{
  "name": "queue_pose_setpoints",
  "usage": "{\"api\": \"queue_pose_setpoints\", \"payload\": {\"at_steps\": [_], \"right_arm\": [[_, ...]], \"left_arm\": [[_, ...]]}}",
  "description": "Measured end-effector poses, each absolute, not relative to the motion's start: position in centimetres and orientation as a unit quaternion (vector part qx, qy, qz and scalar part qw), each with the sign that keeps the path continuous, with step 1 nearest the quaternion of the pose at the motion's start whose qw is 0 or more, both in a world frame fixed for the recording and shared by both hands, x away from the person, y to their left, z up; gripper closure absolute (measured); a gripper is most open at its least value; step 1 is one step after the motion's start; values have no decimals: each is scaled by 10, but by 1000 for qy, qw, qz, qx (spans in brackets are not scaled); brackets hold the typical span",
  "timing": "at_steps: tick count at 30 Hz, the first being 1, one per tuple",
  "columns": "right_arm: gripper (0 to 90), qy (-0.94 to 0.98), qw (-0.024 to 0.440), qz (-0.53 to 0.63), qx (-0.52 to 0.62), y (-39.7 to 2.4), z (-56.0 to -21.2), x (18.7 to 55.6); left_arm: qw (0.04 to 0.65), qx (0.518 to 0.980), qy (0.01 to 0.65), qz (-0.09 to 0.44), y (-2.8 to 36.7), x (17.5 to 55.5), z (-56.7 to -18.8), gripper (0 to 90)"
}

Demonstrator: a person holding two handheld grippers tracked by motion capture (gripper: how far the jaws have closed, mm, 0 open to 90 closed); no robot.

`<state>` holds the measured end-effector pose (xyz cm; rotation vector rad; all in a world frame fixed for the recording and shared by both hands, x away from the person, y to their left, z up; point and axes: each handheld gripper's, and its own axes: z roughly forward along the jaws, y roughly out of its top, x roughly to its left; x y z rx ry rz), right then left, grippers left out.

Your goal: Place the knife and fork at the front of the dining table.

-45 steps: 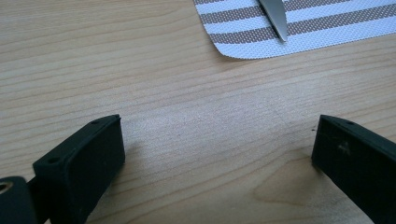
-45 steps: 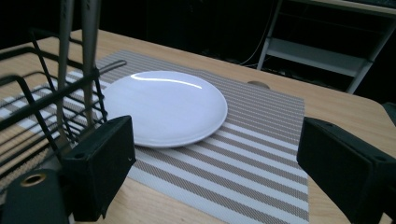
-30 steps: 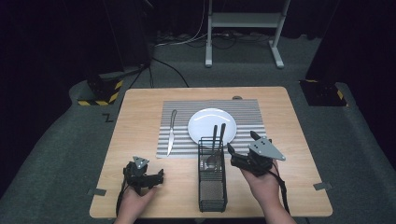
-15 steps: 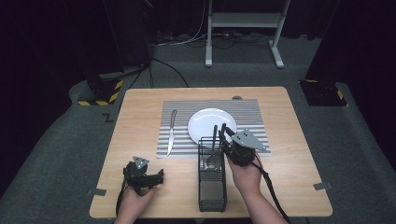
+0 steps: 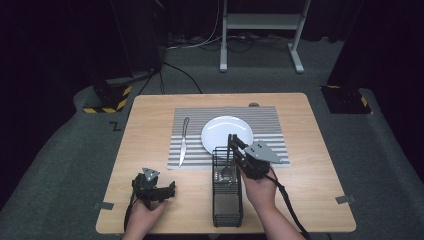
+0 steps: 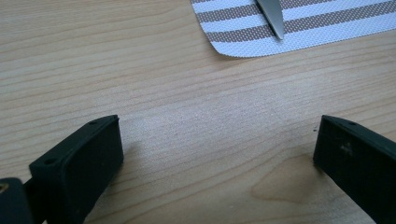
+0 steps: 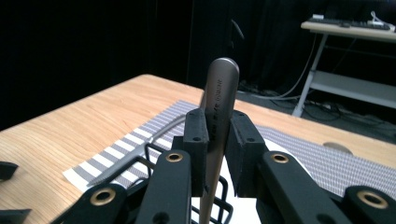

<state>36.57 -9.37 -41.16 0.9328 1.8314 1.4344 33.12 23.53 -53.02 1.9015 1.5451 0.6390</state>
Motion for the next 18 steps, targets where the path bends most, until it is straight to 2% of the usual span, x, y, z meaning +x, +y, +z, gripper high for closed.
{"api": "queue_pose_setpoints", "payload": {"at_steps": [18], "right_arm": [[800, 656, 340, 594, 317, -99, -375, 348]], "left_arm": [[300, 717, 581, 241, 235, 331, -530, 16]]}}
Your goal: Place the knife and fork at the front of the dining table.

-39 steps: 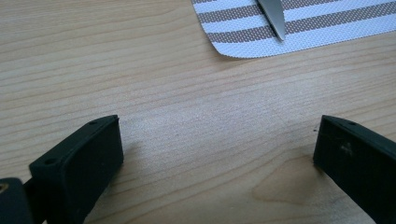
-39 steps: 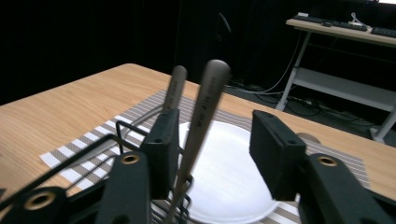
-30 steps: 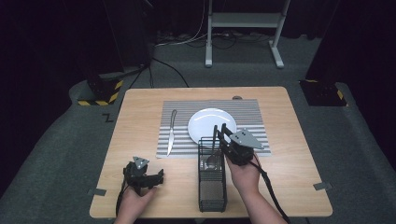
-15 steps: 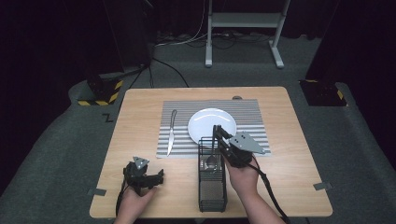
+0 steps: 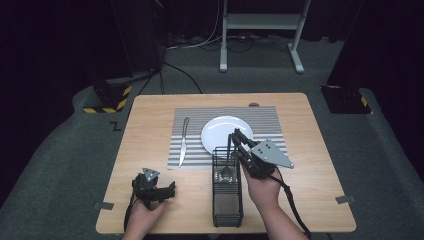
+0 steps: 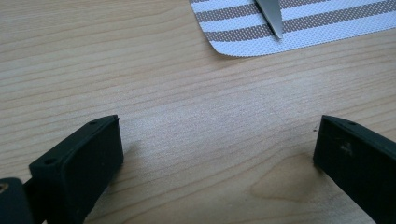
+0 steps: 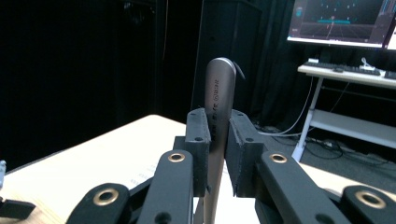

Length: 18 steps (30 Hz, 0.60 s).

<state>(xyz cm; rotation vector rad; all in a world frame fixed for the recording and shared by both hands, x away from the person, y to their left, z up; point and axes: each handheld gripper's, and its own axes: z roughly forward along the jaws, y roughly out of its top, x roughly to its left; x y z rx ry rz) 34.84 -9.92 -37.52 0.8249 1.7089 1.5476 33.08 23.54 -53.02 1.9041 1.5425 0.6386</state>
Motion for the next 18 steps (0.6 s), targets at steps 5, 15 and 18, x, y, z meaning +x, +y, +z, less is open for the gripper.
{"api": "queue_pose_setpoints", "payload": {"at_steps": [5, 15, 18], "right_arm": [[801, 648, 348, 604, 307, -99, -363, 345], [803, 627, 366, 620, 297, -104, -336, 341], [804, 620, 373, 624, 295, -108, -326, 340]], "left_arm": [[300, 717, 581, 241, 235, 331, -530, 16], [300, 717, 581, 241, 235, 331, -530, 16], [300, 717, 581, 241, 235, 331, -530, 16]]}}
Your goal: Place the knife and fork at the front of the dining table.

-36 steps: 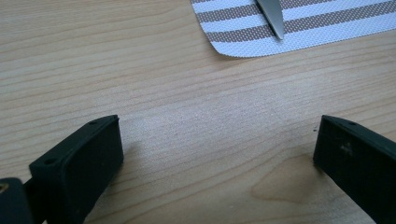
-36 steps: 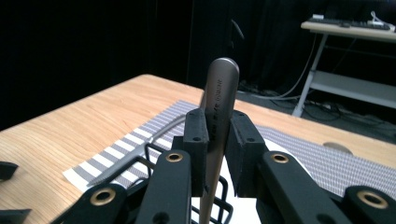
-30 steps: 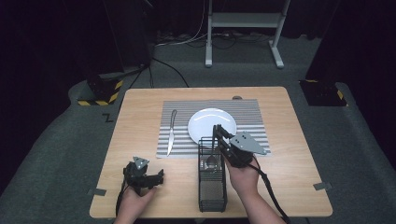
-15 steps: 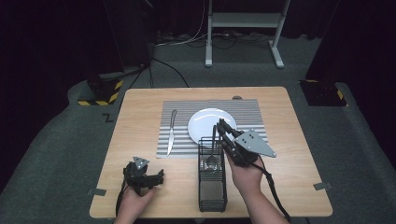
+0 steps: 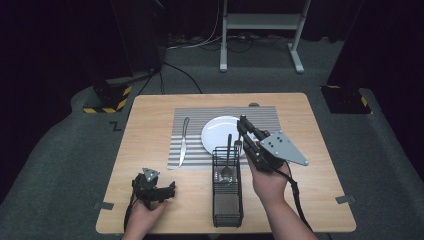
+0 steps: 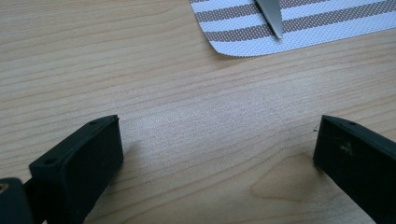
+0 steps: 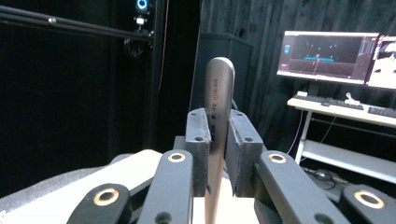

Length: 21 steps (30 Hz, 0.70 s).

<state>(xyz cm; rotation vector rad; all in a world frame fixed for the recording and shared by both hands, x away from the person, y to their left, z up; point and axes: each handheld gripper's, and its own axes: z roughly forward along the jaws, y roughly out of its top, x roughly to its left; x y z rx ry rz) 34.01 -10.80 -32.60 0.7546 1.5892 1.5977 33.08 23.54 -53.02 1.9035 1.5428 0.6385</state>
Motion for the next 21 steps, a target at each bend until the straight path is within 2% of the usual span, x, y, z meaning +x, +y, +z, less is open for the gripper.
{"api": "queue_pose_setpoints", "payload": {"at_steps": [8, 21], "right_arm": [[809, 619, 398, 603, 308, -127, -318, 347], [813, 620, 403, 573, 353, -162, -354, 365]], "left_arm": [[301, 718, 580, 241, 235, 331, -530, 16], [300, 718, 580, 241, 236, 331, -530, 16]]}}
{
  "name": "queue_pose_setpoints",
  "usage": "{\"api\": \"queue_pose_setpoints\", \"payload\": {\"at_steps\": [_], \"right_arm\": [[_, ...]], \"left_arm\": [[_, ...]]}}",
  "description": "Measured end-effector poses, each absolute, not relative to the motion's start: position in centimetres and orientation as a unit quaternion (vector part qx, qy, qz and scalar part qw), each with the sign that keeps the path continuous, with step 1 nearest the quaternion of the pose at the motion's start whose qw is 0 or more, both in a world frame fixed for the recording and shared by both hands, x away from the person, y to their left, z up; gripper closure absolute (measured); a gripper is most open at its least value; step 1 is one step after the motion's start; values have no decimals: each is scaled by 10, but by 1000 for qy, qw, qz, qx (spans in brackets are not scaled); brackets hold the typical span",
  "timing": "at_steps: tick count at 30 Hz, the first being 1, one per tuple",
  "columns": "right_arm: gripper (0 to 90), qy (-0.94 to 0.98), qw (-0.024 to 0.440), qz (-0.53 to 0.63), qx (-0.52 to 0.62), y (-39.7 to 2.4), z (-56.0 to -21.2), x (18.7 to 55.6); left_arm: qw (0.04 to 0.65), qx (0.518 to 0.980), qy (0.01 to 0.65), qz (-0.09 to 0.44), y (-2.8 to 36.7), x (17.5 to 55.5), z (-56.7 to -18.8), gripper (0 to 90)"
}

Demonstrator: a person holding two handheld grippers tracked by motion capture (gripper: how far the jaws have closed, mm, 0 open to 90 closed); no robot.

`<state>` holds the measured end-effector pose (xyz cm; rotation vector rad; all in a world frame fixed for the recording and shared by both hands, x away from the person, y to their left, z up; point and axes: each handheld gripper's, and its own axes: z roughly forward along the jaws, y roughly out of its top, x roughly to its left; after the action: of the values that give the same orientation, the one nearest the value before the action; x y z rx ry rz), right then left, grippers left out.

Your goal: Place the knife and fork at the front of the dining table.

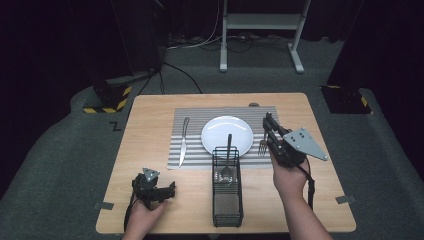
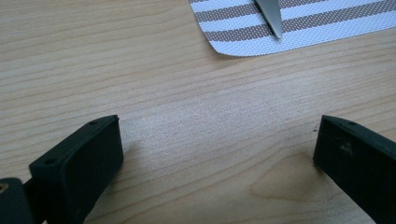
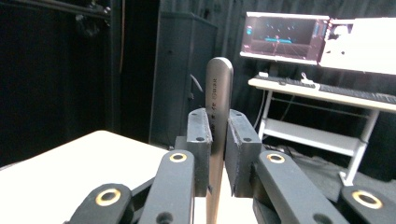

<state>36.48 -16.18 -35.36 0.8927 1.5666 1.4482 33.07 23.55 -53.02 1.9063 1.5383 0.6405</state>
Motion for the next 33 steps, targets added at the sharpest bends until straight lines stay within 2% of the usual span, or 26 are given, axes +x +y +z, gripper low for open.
{"api": "queue_pose_setpoints", "payload": {"at_steps": [19, 22, 33], "right_arm": [[828, 636, 374, 545, 398, -175, -415, 401], [862, 637, 370, 542, 404, -175, -421, 406], [864, 645, 354, 529, 423, -174, -437, 424]], "left_arm": [[301, 718, 580, 241, 235, 331, -530, 16], [301, 718, 580, 241, 235, 331, -530, 16], [301, 718, 580, 241, 236, 331, -530, 16]]}}
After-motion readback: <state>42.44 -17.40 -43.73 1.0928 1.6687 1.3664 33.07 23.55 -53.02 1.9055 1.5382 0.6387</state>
